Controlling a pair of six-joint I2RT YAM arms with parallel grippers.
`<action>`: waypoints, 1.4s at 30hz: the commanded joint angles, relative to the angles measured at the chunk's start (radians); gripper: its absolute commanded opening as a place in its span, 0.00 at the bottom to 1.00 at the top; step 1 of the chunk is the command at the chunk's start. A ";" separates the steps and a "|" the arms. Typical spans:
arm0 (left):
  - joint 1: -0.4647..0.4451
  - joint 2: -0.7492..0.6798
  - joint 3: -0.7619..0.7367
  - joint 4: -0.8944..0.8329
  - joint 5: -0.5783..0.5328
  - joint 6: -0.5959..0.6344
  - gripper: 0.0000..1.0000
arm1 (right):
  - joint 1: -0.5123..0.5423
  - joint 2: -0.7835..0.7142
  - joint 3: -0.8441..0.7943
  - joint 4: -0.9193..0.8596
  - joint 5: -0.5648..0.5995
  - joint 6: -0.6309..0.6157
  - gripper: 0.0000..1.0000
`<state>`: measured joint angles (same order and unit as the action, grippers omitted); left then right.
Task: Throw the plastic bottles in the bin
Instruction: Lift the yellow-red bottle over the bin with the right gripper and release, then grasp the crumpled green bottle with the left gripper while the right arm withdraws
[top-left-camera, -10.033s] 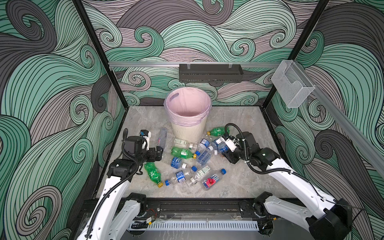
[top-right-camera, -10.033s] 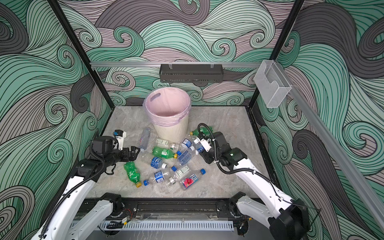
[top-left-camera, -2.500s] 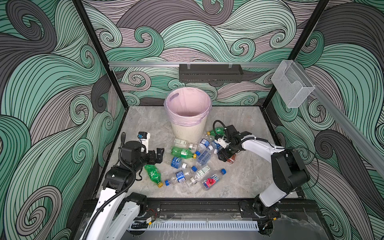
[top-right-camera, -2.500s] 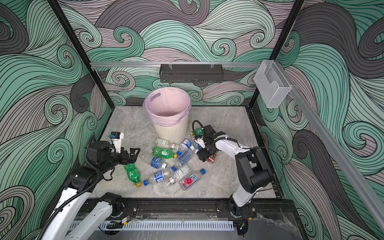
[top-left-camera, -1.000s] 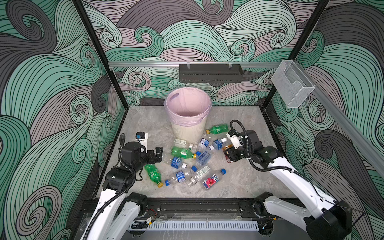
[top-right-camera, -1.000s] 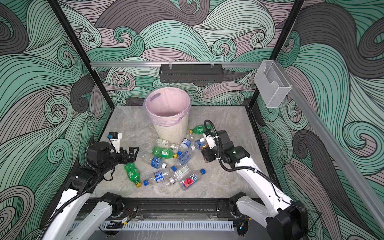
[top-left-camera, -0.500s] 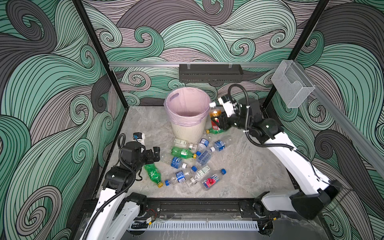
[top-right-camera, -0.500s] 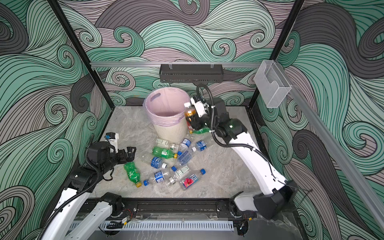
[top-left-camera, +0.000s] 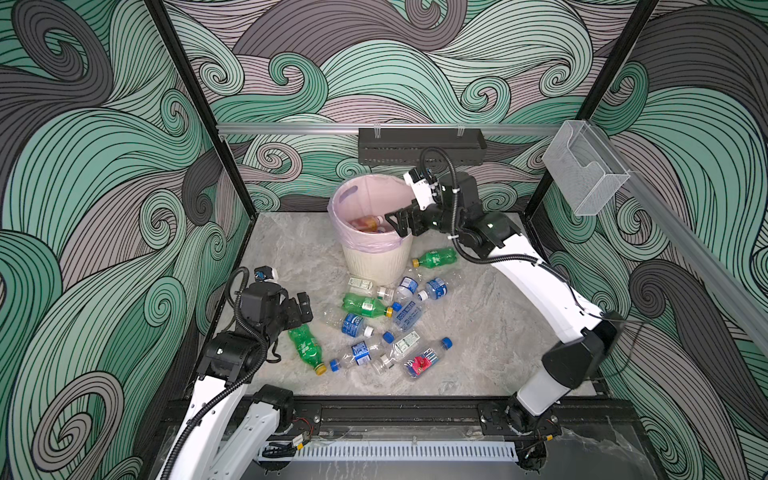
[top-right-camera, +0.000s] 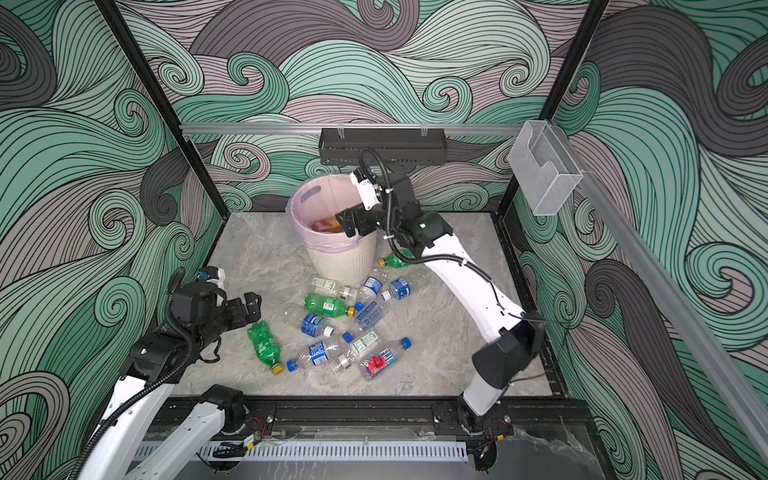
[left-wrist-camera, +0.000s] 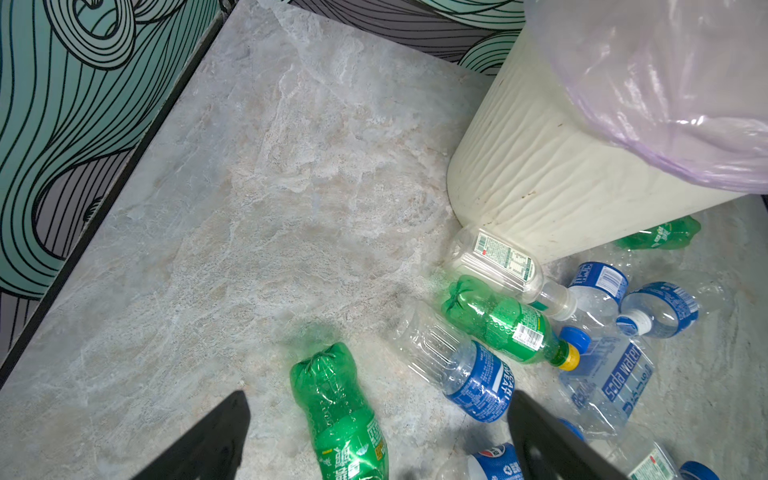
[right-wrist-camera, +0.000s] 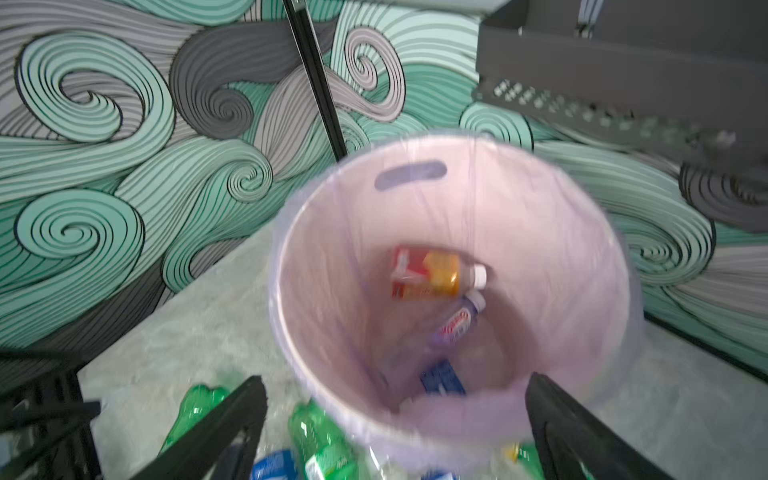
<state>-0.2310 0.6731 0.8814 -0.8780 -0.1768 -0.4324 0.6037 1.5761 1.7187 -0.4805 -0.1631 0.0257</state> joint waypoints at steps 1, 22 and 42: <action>0.005 0.025 0.030 -0.031 -0.021 -0.031 0.99 | 0.001 -0.184 -0.169 0.144 0.034 -0.031 1.00; 0.005 0.050 -0.082 -0.205 -0.075 -0.402 0.97 | -0.067 -0.681 -0.913 0.225 0.210 0.015 1.00; 0.002 0.195 -0.308 0.021 0.105 -0.496 0.92 | -0.080 -0.713 -1.007 0.226 0.227 0.049 1.00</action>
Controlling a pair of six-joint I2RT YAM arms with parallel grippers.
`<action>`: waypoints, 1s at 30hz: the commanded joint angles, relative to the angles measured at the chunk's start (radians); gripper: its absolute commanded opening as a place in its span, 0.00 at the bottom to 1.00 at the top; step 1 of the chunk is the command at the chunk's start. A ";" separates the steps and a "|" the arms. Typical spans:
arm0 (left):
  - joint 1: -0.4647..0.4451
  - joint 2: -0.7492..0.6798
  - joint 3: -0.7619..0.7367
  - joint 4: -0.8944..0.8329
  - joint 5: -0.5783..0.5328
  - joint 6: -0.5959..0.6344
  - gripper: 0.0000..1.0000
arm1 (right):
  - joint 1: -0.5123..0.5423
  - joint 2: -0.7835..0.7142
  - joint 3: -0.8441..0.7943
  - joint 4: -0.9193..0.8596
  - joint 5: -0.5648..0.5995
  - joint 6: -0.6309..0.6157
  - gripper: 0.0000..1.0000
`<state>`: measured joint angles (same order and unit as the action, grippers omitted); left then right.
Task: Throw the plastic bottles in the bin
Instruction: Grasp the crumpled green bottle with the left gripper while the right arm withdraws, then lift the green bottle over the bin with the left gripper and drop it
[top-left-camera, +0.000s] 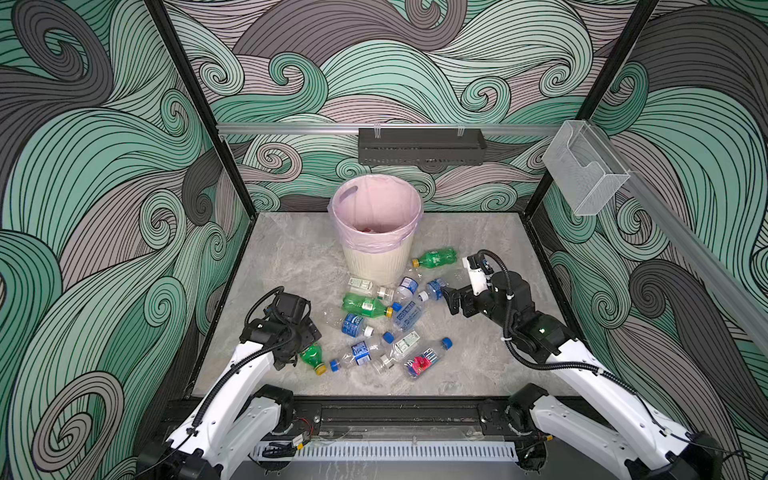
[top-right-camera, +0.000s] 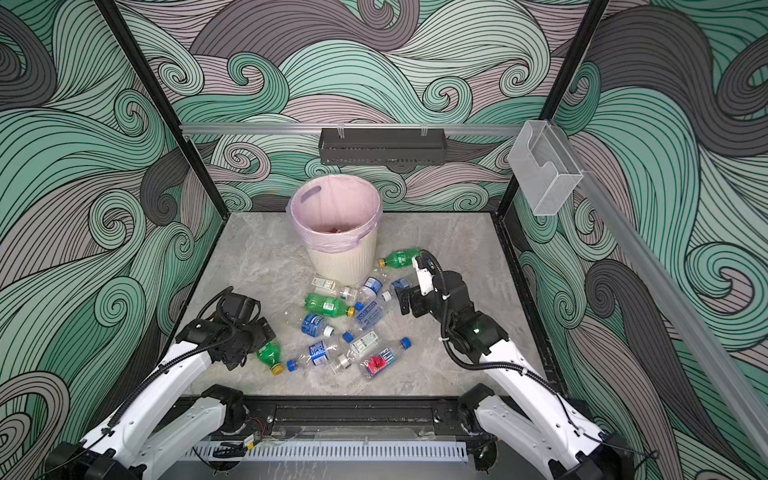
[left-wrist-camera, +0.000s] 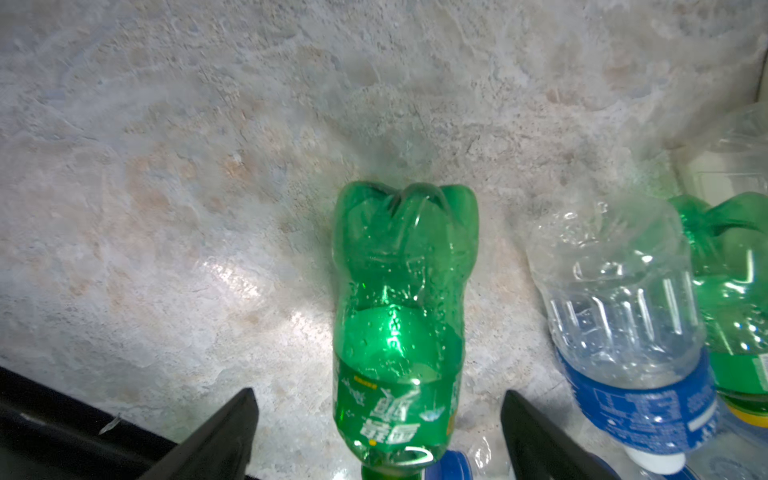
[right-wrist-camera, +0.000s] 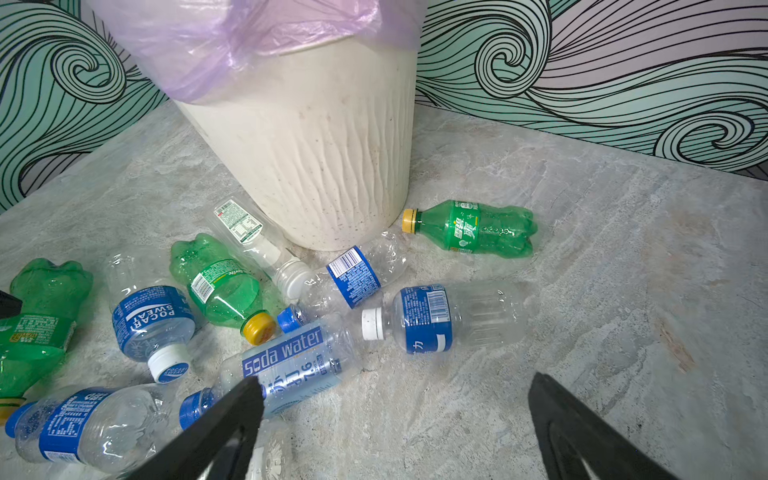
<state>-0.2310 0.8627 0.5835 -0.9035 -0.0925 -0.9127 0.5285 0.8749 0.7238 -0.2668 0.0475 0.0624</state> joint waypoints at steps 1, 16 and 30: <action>0.002 0.008 -0.023 0.060 0.023 -0.015 0.91 | -0.006 -0.009 -0.013 0.012 0.016 0.015 1.00; 0.002 0.144 -0.103 0.242 0.080 0.050 0.73 | -0.004 -0.012 -0.027 -0.002 0.006 0.040 1.00; 0.002 0.080 -0.049 0.175 -0.017 0.055 0.55 | -0.004 -0.024 -0.046 -0.013 0.010 0.051 1.00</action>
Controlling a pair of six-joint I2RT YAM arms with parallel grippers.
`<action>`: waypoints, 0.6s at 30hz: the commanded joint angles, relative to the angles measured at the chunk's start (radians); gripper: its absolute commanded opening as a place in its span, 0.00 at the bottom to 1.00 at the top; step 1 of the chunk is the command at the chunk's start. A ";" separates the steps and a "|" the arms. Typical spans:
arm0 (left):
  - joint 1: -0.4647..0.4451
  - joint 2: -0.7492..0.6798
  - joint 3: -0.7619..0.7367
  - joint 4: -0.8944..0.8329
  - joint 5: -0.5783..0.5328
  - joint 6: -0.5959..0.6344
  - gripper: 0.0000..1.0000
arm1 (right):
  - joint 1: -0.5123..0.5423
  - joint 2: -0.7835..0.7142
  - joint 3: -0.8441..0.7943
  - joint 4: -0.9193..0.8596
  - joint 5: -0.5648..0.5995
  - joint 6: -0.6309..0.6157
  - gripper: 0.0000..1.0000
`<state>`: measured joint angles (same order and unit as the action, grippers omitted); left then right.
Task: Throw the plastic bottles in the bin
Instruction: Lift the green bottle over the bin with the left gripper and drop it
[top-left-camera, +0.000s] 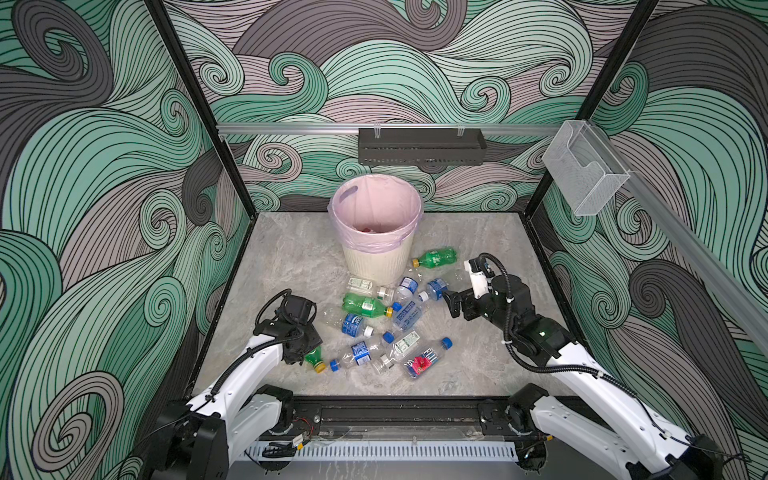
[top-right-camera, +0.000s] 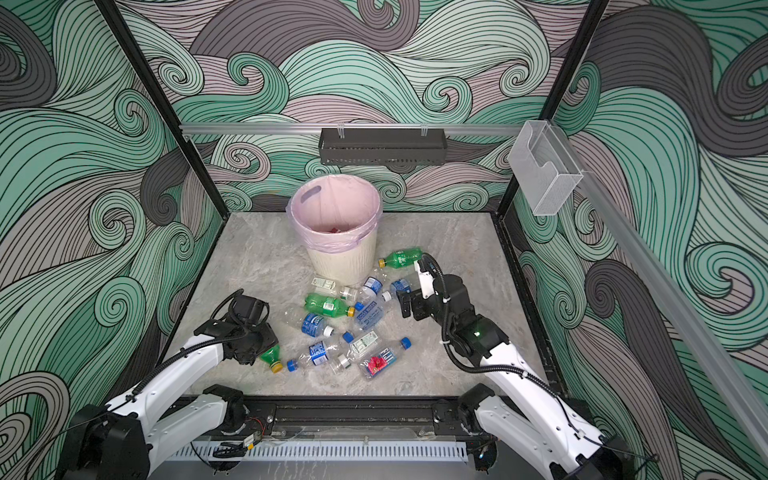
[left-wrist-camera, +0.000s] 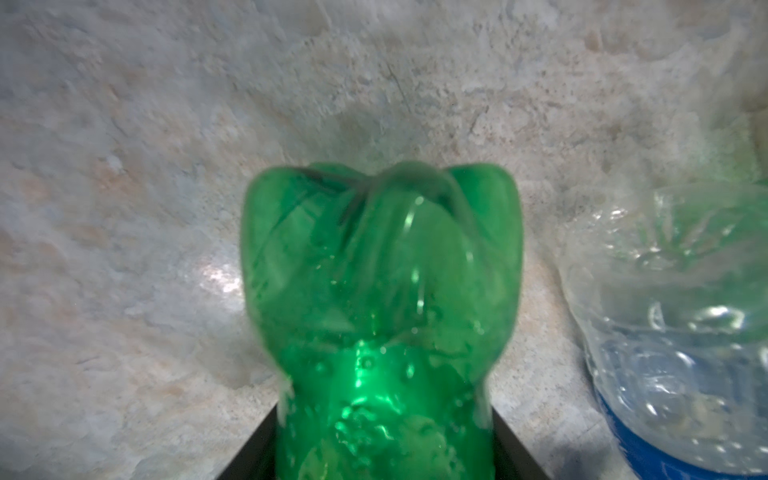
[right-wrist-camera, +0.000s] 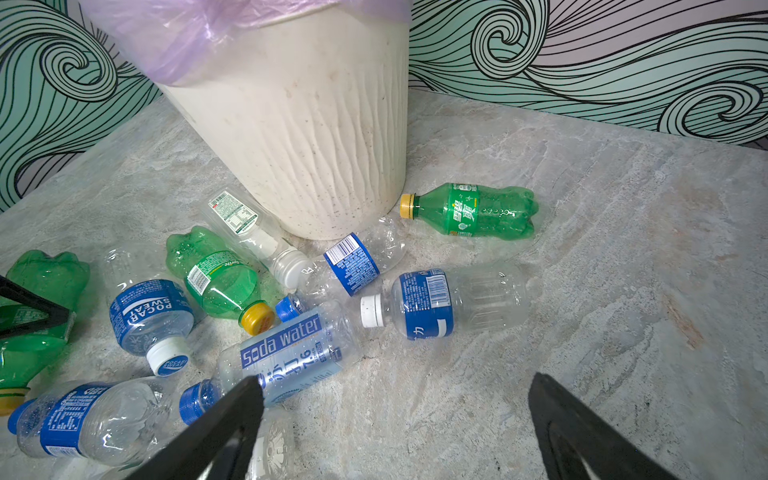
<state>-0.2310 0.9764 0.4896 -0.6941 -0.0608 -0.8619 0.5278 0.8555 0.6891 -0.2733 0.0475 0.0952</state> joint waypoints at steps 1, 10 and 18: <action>0.002 -0.047 0.051 -0.036 -0.053 0.009 0.52 | -0.005 -0.001 -0.015 -0.005 0.012 0.024 1.00; 0.004 -0.149 0.169 -0.120 -0.087 0.070 0.41 | -0.003 0.013 -0.016 -0.053 0.032 0.038 1.00; 0.004 -0.241 0.240 -0.032 -0.045 0.239 0.46 | -0.004 0.011 -0.040 -0.065 0.054 0.063 1.00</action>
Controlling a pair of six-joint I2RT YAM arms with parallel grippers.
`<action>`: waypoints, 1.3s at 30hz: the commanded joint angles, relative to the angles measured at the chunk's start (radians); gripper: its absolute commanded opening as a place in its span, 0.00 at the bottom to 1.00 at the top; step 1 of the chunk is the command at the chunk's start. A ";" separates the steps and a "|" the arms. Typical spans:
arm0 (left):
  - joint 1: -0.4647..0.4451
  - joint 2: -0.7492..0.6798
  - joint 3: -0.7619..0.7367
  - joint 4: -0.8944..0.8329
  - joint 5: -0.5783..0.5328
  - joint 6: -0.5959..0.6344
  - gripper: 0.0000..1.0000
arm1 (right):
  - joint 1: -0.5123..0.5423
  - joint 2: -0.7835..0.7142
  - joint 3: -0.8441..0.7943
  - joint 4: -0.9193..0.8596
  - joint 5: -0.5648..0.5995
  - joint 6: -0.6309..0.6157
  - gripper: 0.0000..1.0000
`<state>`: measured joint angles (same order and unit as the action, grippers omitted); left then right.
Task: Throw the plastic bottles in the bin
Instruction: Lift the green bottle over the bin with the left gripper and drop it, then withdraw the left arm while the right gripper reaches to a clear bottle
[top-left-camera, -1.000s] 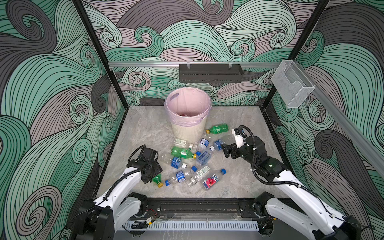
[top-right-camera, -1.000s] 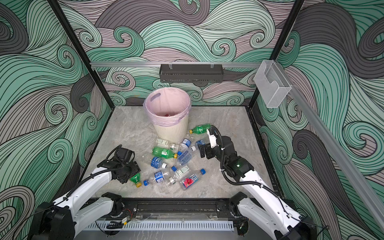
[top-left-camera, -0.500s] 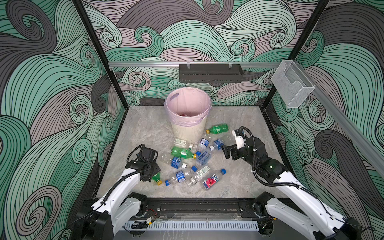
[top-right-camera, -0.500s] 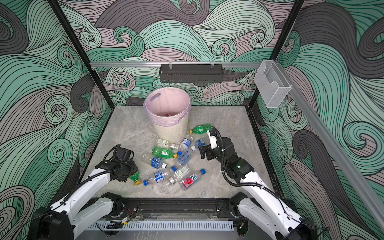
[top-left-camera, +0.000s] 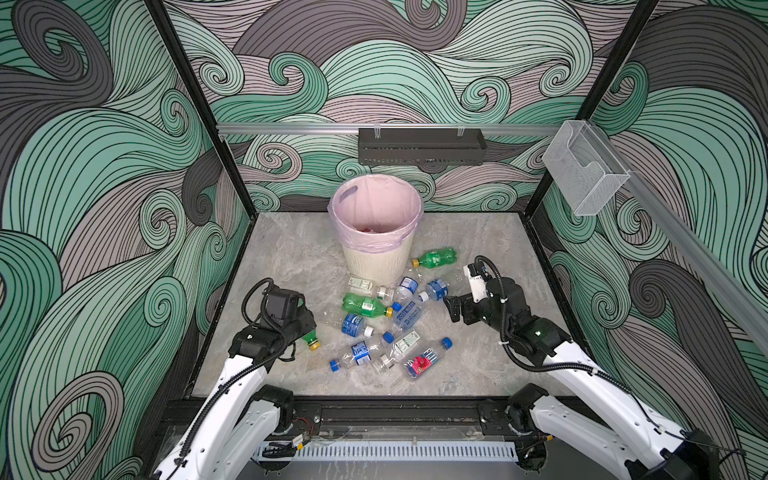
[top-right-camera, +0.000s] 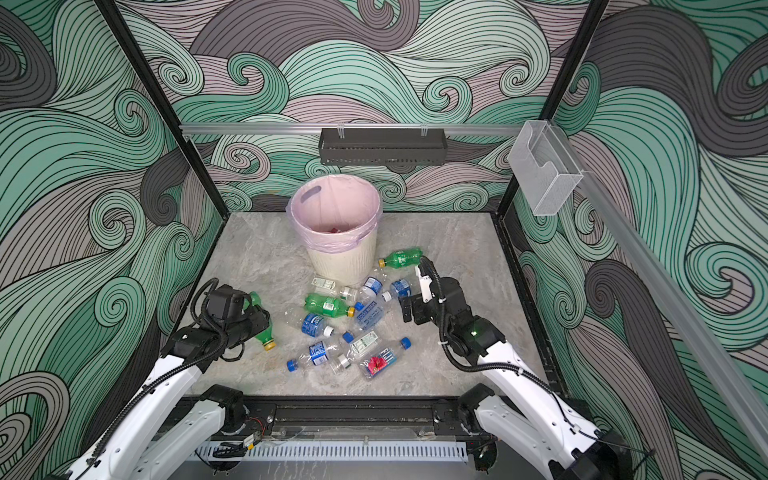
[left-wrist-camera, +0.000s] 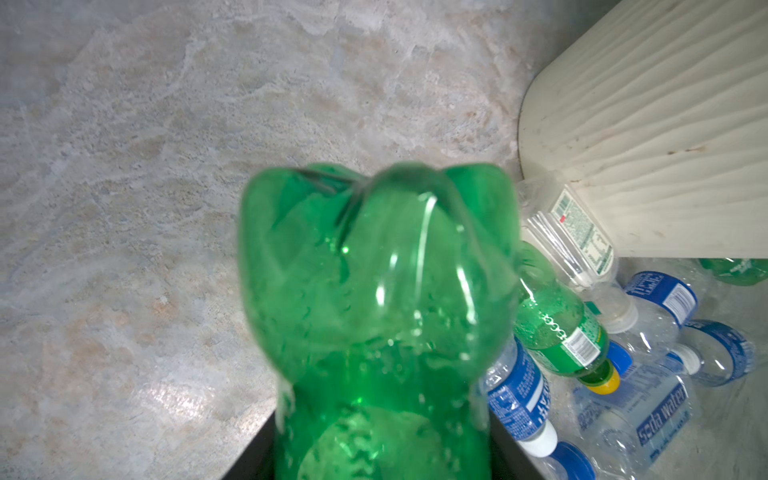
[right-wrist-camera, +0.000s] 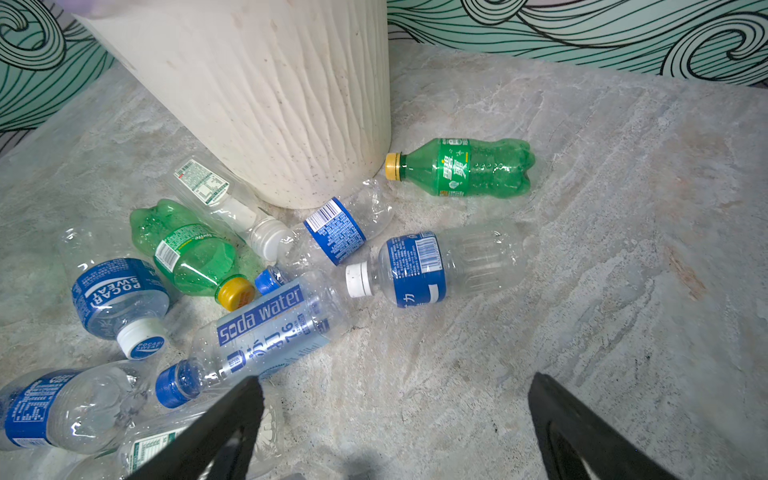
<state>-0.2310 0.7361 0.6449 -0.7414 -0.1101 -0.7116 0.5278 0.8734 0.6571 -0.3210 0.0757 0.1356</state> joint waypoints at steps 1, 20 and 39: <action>0.004 0.014 0.124 0.006 0.009 0.120 0.46 | -0.004 -0.007 -0.009 -0.019 0.026 0.023 1.00; -0.045 1.031 1.697 -0.182 0.453 0.267 0.98 | -0.004 0.030 -0.005 -0.059 0.063 0.079 1.00; -0.048 0.328 0.774 -0.072 0.150 0.465 0.99 | -0.026 0.193 0.019 -0.006 0.131 0.323 0.98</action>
<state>-0.2848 1.0904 1.4994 -0.7979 0.1143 -0.3084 0.5060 1.0534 0.6613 -0.3832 0.1596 0.3443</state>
